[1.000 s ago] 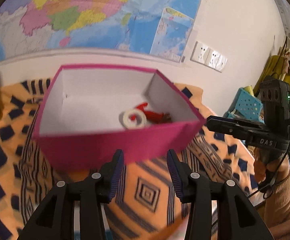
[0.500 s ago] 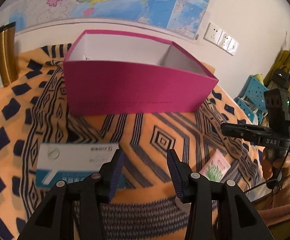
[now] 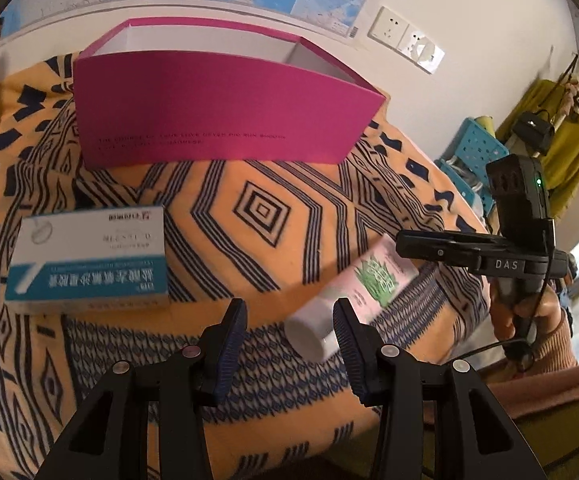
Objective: Organize rigid objects
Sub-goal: 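Grasp the pink-and-white lotion tube by its white cap with the left gripper, then lift the lotion tube and carry it toward the magenta box with the left gripper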
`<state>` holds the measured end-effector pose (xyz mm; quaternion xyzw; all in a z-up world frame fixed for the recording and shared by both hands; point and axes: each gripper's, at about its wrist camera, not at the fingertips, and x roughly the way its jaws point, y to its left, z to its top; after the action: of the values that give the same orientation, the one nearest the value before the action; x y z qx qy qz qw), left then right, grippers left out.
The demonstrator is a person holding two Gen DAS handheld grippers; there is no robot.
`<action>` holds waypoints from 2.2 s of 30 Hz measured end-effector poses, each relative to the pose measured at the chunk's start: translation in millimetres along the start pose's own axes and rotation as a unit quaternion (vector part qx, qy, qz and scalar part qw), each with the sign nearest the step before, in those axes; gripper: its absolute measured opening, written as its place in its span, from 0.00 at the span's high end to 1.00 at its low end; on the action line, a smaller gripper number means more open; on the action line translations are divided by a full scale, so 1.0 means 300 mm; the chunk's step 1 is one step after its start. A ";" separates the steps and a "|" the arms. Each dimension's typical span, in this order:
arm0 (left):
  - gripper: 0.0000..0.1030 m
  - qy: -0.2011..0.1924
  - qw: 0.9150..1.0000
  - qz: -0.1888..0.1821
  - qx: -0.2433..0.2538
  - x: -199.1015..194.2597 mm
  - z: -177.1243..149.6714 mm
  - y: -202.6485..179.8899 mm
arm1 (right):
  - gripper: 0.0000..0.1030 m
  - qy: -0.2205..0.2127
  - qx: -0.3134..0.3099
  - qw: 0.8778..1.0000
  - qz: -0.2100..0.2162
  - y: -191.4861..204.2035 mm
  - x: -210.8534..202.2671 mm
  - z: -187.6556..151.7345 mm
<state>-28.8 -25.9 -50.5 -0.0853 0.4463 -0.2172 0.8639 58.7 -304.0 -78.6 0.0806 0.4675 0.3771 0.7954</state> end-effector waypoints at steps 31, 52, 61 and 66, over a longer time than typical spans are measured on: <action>0.68 0.016 1.000 0.012 -0.013 0.033 -0.008 -0.019 | 0.56 -0.013 -0.002 0.999 0.031 0.052 0.032 -0.030; 0.67 -0.009 1.000 0.028 -0.003 0.013 0.057 -0.030 | 0.56 -0.038 -0.001 0.999 0.019 0.058 0.010 0.019; 0.67 -0.017 0.999 0.027 -0.001 0.005 0.063 -0.031 | 0.56 -0.042 -0.003 0.999 0.018 0.060 0.004 0.032; 0.67 -0.024 0.999 0.027 0.001 -0.009 0.072 -0.033 | 0.56 -0.048 -0.007 0.999 0.016 0.068 -0.006 0.046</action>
<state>-15.6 -34.4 -32.4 -0.0779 0.4272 -0.1920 0.8801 58.5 -287.9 -60.1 0.1007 0.4245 0.3888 0.8115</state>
